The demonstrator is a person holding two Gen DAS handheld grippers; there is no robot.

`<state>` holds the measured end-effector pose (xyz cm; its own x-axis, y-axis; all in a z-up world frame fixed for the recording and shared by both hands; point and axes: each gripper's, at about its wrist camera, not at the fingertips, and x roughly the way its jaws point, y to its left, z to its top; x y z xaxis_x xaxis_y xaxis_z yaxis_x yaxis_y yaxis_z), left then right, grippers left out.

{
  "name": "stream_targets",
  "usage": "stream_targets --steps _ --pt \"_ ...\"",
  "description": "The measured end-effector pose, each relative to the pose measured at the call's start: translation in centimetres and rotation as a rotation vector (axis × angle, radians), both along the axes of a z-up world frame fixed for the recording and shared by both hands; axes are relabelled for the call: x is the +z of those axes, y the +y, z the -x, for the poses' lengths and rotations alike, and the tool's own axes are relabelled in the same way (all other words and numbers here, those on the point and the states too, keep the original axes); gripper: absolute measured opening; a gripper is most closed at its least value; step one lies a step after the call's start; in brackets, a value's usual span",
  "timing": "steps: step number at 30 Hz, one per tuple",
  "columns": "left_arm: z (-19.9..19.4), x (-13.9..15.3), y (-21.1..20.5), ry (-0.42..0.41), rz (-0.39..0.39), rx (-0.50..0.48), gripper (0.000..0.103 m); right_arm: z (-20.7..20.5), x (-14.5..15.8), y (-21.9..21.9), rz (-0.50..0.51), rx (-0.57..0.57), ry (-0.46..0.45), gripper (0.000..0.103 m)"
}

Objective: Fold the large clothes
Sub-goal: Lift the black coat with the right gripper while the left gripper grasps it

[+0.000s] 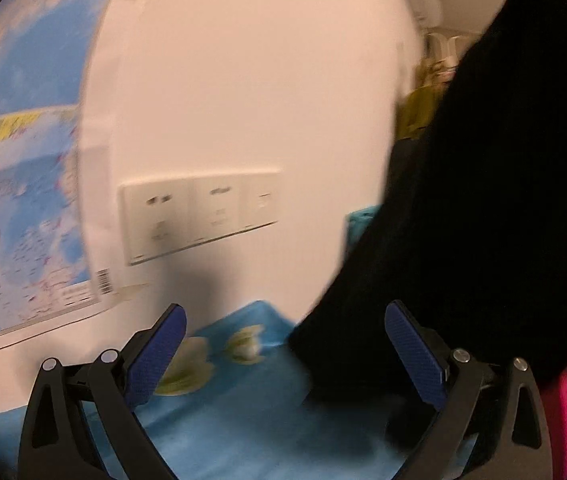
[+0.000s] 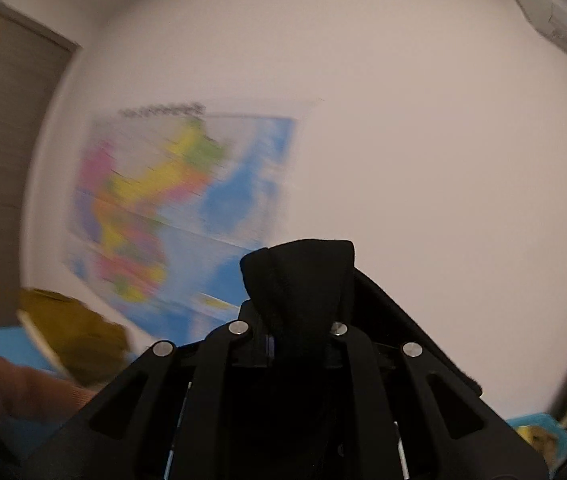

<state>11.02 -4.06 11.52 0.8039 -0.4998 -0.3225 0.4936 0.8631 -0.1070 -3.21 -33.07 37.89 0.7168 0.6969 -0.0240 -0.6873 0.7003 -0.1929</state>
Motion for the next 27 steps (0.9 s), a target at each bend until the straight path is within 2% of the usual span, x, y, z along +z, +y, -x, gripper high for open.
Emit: stream_targets --steps 2,5,8,10,12,15,17,19,20,23,25,27 --pt "1.9 0.3 0.0 -0.024 -0.011 -0.017 0.096 0.1 -0.3 1.0 -0.007 0.032 0.045 0.008" --pt "4.0 0.3 1.2 -0.041 -0.011 -0.007 0.096 0.2 -2.2 4.1 0.051 0.021 0.138 0.009" --pt "6.5 0.5 4.9 -0.042 0.006 0.041 0.096 -1.6 -5.2 7.9 0.096 0.031 0.273 0.009" --pt "8.6 0.8 7.5 -0.042 0.028 0.063 0.096 -2.0 -7.3 10.3 0.147 0.044 0.308 0.009" --pt "10.8 1.8 9.4 -0.038 0.056 0.027 0.096 -3.3 -9.4 13.2 0.171 0.063 0.37 0.009" --pt "14.1 3.2 10.1 -0.068 0.053 -0.023 0.096 -4.1 -11.8 16.9 0.201 0.127 0.427 0.009" --pt "15.7 2.7 9.4 -0.083 0.026 -0.103 0.096 -4.6 -13.1 19.7 0.219 0.158 0.477 0.009" --pt "16.4 1.8 8.2 -0.101 -0.055 -0.092 0.096 -4.8 -14.1 21.7 0.219 0.205 0.512 0.009" --pt "16.4 1.3 7.9 -0.086 -0.067 -0.095 0.096 -4.5 -15.1 23.3 0.248 0.221 0.521 0.009" --pt "15.0 -0.4 7.4 0.032 -0.018 -0.123 0.096 -4.6 -17.3 26.9 0.3 0.267 0.571 0.009" --pt "13.7 -1.4 7.0 0.071 -0.02 -0.067 0.096 -4.5 -18.8 28.3 0.334 0.284 0.598 0.01" --pt "12.3 -2.9 7.7 0.122 0.006 0.012 0.075 -4.8 -20.0 28.7 0.349 0.321 0.653 0.02"
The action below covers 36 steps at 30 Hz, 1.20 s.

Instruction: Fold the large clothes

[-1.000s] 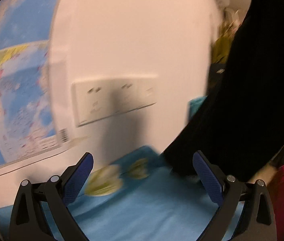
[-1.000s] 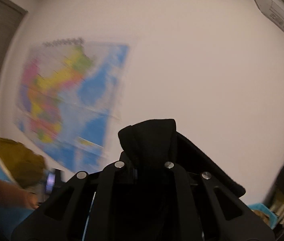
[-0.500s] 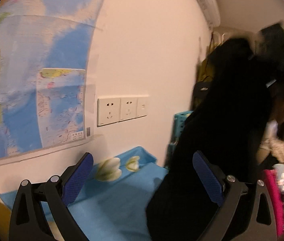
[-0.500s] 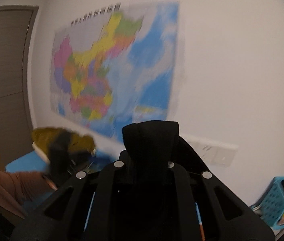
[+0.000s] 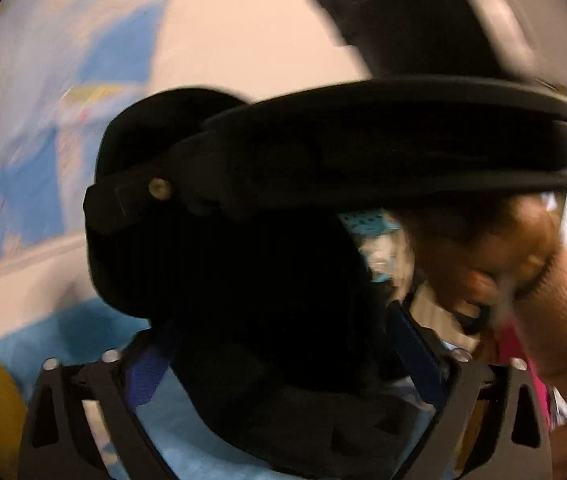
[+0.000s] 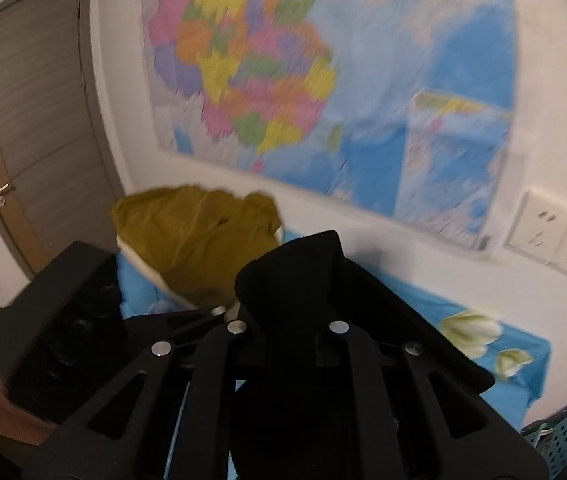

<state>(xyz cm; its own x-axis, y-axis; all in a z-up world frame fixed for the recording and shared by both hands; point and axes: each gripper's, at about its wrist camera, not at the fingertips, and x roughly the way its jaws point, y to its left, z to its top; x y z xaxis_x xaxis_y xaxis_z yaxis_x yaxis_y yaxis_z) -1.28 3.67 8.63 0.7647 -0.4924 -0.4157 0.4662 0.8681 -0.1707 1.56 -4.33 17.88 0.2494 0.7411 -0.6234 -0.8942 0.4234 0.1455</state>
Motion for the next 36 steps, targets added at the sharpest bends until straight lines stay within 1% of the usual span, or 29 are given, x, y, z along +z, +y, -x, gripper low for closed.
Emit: stream_targets --steps 2,3,4,5,7,8,9,10,12,13,14,15,16,18,19,20,21,22,24,25,26,27,28,29,30,32,34,35,36 --pt "-0.8 -1.5 1.6 0.066 0.041 0.02 0.032 -0.1 -0.6 -1.7 -0.021 -0.003 0.018 0.038" --pt "-1.0 -2.1 2.3 0.095 0.059 0.023 0.021 -0.3 -0.6 -2.8 -0.036 -0.005 0.017 0.043" --pt "-1.1 -3.2 3.3 0.133 0.076 0.029 0.007 -0.7 -0.7 -4.1 -0.051 0.003 0.036 0.058" --pt "-1.2 -4.0 4.0 0.161 0.082 0.038 0.005 -1.1 -0.9 -5.7 -0.067 0.015 0.07 0.068" --pt "-1.0 -5.9 5.3 0.207 0.07 0.078 0.005 -2.4 -2.1 -9.6 -0.103 -0.039 0.083 0.069" --pt "-0.8 -6.7 5.7 0.223 0.061 0.092 0.006 -3.0 -2.7 -10.6 -0.103 -0.058 0.084 0.069" --pt "-0.9 -7.8 6.3 0.262 0.055 0.098 0.006 -4.0 -4.1 -12.1 -0.083 -0.115 0.082 0.069" --pt "-1.0 -8.5 6.6 0.291 0.063 0.1 0.007 -5.4 -6.0 -13.2 -0.042 -0.206 0.098 0.071" --pt "-1.7 -9.9 7.3 0.351 0.097 0.105 0.016 -7.9 -10.0 -13.8 0.042 -0.27 0.162 0.071" --pt "-1.5 -10.4 7.3 0.37 0.108 0.107 0.03 -9.1 -12.2 -14.0 0.084 -0.301 0.199 0.071" --pt "-1.4 -10.8 7.3 0.385 0.121 0.107 0.048 -10.3 -14.3 -14.1 0.095 -0.306 0.267 0.072" --pt "-1.2 -11.0 7.3 0.395 0.134 0.105 0.06 -11.0 -15.6 -14.1 0.084 -0.292 0.333 0.073" --pt "-1.3 -11.3 7.2 0.403 0.141 0.105 0.078 -11.8 -17.2 -13.8 0.071 -0.266 0.408 0.075" --pt "-1.5 -11.8 6.9 0.422 0.148 0.099 0.08 -12.2 -18.8 -13.1 0.047 -0.23 0.452 0.078" --pt "-1.6 -12.1 6.8 0.437 0.151 0.098 0.081 -12.0 -19.1 -12.5 0.04 -0.194 0.464 0.075" --pt "-1.8 -12.5 6.5 0.453 0.161 0.104 0.081 -11.3 -19.2 -11.8 0.04 -0.151 0.45 0.066" --pt "-2.4 -12.8 6.7 0.465 0.187 0.115 0.081 -10.8 -19.0 -11.2 0.044 -0.113 0.442 0.038" --pt "-2.4 -12.8 6.7 0.465 0.208 0.122 0.079 -10.2 -18.6 -10.7 0.048 -0.08 0.42 0.004" --pt "-4.0 -12.5 7.1 0.471 0.245 0.145 0.054 -8.8 -16.0 -10.5 0.058 -0.096 0.292 0.004" --pt "-4.1 -12.2 7.6 0.47 0.256 0.151 0.031 -8.1 -13.6 -10.9 0.027 -0.106 0.238 0.004" --pt "-4.8 -11.8 8.0 0.468 0.28 0.156 0.011 -7.2 -10.8 -11.2 0.004 -0.116 0.163 0.004" --pt "-5.4 -11.1 8.4 0.461 0.312 0.148 0.005 -6.6 -8.9 -11.2 0.002 -0.129 0.094 0.004" --pt "-5.8 -10.1 8.6 0.444 0.32 0.145 0.004 -5.5 -6.4 -11.3 0.002 -0.141 0.003 0.004" --pt "-6.0 -8.4 8.6 0.396 0.3 0.155 0.003 -4.1 -3.1 -11.7 -0.015 -0.164 -0.094 0.002" --pt "-6.1 -7.0 8.4 0.356 0.284 0.159 0.003 -3.4 -1.1 -12.1 -0.029 -0.185 -0.146 0.002" --pt "-5.2 -3.0 8.7 0.254 0.317 0.101 0.003 -0.7 3.1 -13.1 -0.052 -0.189 -0.272 0.002" --pt "-3.9 0.0 8.2 0.176 0.313 0.05 0.003 1.7 4.7 -13.8 -0.078 -0.175 -0.323 0.002" --pt "-3.1 1.1 7.9 0.143 0.288 0.038 0.009 3.8 4.9 -14.1 -0.089 -0.144 -0.338 0.002" --pt "-2.3 1.8 7.5 0.121 0.265 0.025 0.018 4.8 4.6 -14.1 -0.091 -0.132 -0.345 0.002"
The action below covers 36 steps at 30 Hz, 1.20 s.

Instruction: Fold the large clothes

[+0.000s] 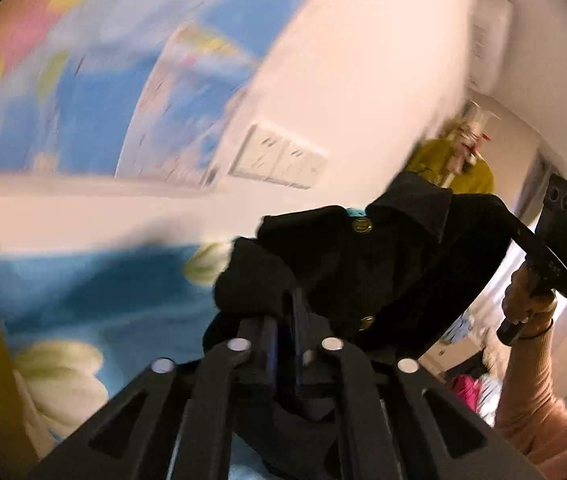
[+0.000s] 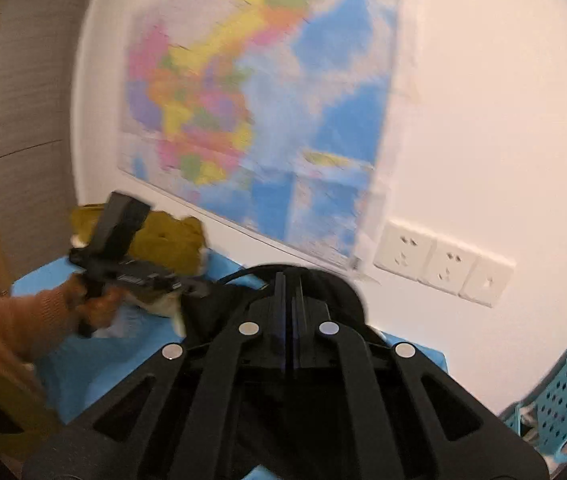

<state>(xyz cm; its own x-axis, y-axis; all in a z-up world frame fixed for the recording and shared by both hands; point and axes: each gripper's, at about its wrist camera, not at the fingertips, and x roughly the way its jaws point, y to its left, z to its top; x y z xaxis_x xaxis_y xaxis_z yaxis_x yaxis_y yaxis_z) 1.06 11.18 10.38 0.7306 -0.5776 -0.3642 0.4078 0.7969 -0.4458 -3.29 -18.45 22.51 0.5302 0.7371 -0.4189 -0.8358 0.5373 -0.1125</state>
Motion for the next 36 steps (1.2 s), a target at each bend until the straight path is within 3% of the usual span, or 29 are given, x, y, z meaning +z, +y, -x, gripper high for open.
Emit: stream_targets --steps 2,3,5,8,11,12,14,15,16,17,18,22,24,25,26,28,29,31,34,36 --pt "0.9 -0.3 -0.5 0.009 -0.032 -0.029 0.079 2.4 -2.6 0.2 0.051 0.034 0.005 0.002" --pt "1.2 -0.9 -0.9 0.023 -0.054 -0.03 0.082 2.8 -3.9 0.0 0.061 0.036 0.034 0.002" --pt "1.7 -3.6 -2.0 0.077 -0.139 -0.044 0.081 3.7 -8.1 0.2 0.105 0.054 0.146 0.002" --pt "2.0 -9.2 -2.9 0.213 -0.298 0.022 0.079 3.9 -14.4 -0.2 0.139 0.049 0.302 0.004" --pt "2.4 -12.8 -2.8 0.298 -0.358 0.042 0.074 3.6 -18.5 -0.7 0.165 0.006 0.417 0.014" --pt "2.6 -13.0 -2.5 0.298 -0.363 0.051 0.074 3.4 -19.6 -1.1 0.157 0.002 0.479 0.025" --pt "2.9 -12.6 -1.5 0.267 -0.359 0.079 0.076 3.5 -19.7 -2.0 0.152 -0.019 0.488 0.045" --pt "2.9 -12.1 -1.0 0.253 -0.343 0.09 0.079 3.4 -19.0 -2.6 0.097 -0.03 0.488 0.051" --pt "2.9 -11.3 -0.2 0.226 -0.304 0.099 0.085 3.1 -18.3 -3.5 0.006 -0.031 0.508 0.067" --pt "2.8 -10.5 0.5 0.201 -0.27 0.105 0.088 2.6 -17.8 -4.1 -0.093 -0.019 0.549 0.071" --pt "2.3 -10.1 0.8 0.185 -0.251 0.111 0.089 2.3 -17.9 -4.4 -0.13 -0.013 0.575 0.07" --pt "-1.4 -9.5 1.7 0.228 -0.2 0.095 0.092 -1.4 -20.7 -3.2 -0.192 -0.1 0.702 0.08" --pt "-3.2 -9.9 1.2 0.254 -0.186 0.086 0.087 -3.3 -22.5 -2.2 -0.255 -0.098 0.802 0.08" --pt "-4.3 -10.4 0.9 0.277 -0.18 0.051 0.07 -4.0 -23.1 -1.6 -0.276 -0.075 0.842 0.078" --pt "-4.7 -11.0 0.5 0.306 -0.177 0.03 0.042 -4.4 -23.7 -0.3 -0.284 -0.03 0.879 0.069" --pt "-3.4 -12.3 0.5 0.325 -0.171 0.0 0.027 -3.7 -22.6 1.1 -0.233 -0.008 0.808 0.058" --pt "-2.6 -12.4 0.5 0.299 -0.19 0.002 0.02 -2.8 -21.3 2.2 -0.188 0.007 0.718 0.05" --pt "-0.4 -12.4 1.0 0.261 -0.188 -0.012 0.016 0.4 -17.8 4.6 -0.083 0.039 0.497 0.046" --pt "2.5 -12.6 1.9 0.216 -0.176 -0.038 0.016 4.8 -15.1 7.5 0.025 0.173 0.315 0.047" --pt "4.2 -13.2 1.7 0.199 -0.252 -0.029 0.016 6.2 -15.3 8.4 0.133 0.152 0.244 0.061"
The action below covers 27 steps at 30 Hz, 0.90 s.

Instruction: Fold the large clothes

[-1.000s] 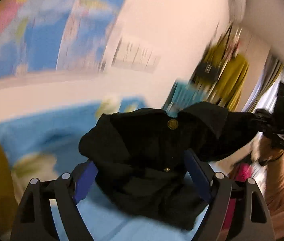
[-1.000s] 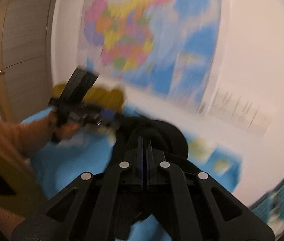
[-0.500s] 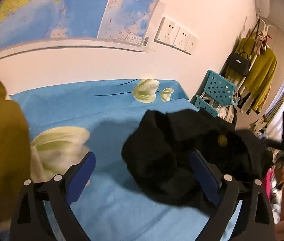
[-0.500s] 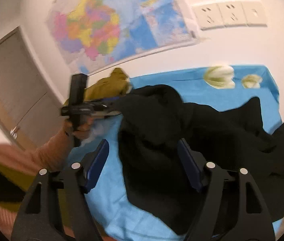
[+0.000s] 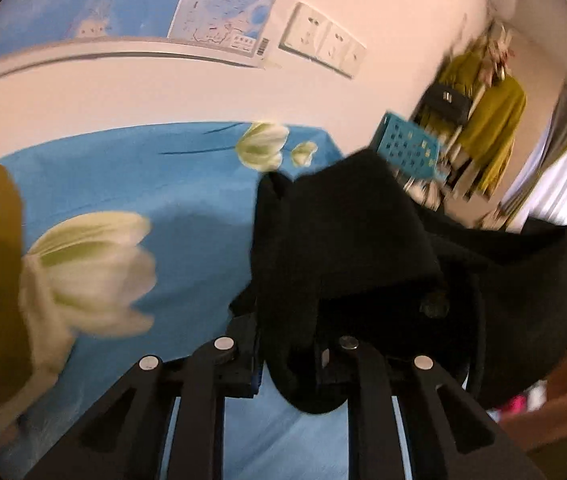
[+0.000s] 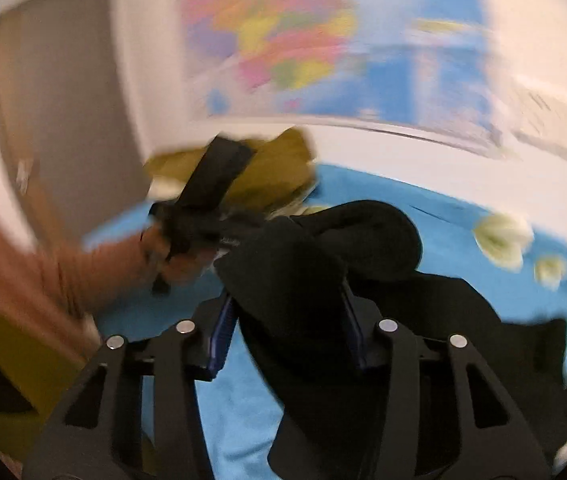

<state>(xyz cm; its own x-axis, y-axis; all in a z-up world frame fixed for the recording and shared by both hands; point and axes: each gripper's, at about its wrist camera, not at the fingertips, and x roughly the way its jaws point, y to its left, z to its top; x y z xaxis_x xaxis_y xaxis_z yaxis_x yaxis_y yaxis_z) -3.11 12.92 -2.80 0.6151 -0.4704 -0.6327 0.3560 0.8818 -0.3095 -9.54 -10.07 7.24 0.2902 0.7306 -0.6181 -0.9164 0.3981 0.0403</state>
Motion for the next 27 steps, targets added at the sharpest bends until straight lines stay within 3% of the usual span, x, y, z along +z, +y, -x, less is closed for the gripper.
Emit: stream_targets --steps 2,3,5,7,9,13,16,19,22,24,26,27 --pt "0.4 -0.6 -0.2 0.004 -0.038 0.009 0.022 -0.3 -0.5 -1.0 -0.009 -0.038 0.033 0.067" --pt "0.4 -0.8 -0.2 0.005 -0.047 0.013 0.025 -1.1 -1.0 -2.0 -0.04 -0.07 0.095 0.07" --pt "0.2 -0.9 0.1 -0.005 -0.064 0.043 0.038 -2.6 -2.4 -4.1 -0.089 -0.143 0.206 0.082" --pt "-0.3 -0.7 0.6 -0.009 -0.062 0.058 0.059 -3.4 -3.8 -6.0 -0.114 -0.208 0.281 0.082" --pt "-0.7 -0.6 0.6 -0.015 -0.07 0.052 0.066 -3.5 -4.8 -6.5 -0.115 -0.234 0.31 0.085" --pt "-1.6 -1.2 0.3 -0.002 -0.111 0.048 0.066 -3.5 -5.9 -5.1 -0.143 -0.178 0.383 0.085" --pt "-1.9 -1.6 -0.1 0.004 -0.131 0.046 0.057 -2.0 -4.8 -4.4 -0.193 -0.112 0.383 0.083" --pt "-1.8 -1.4 -0.1 -0.019 -0.147 0.057 0.057 0.6 -3.6 -4.0 -0.195 -0.106 0.302 0.085" --pt "-2.0 -1.3 -0.4 -0.026 -0.15 0.051 0.057 2.3 -4.1 -1.5 -0.092 -0.135 0.184 0.089" --pt "-2.3 -1.2 -0.7 -0.026 -0.154 0.05 0.057 3.5 -5.3 0.5 0.042 -0.164 0.033 0.083" --pt "-2.4 -1.2 -0.8 -0.022 -0.153 0.055 0.055 2.9 -5.9 0.8 0.142 -0.236 -0.055 0.028" --pt "-2.4 -1.1 -0.7 -0.022 -0.153 0.055 0.055 2.1 -5.6 0.1 0.111 -0.248 -0.015 0.023"
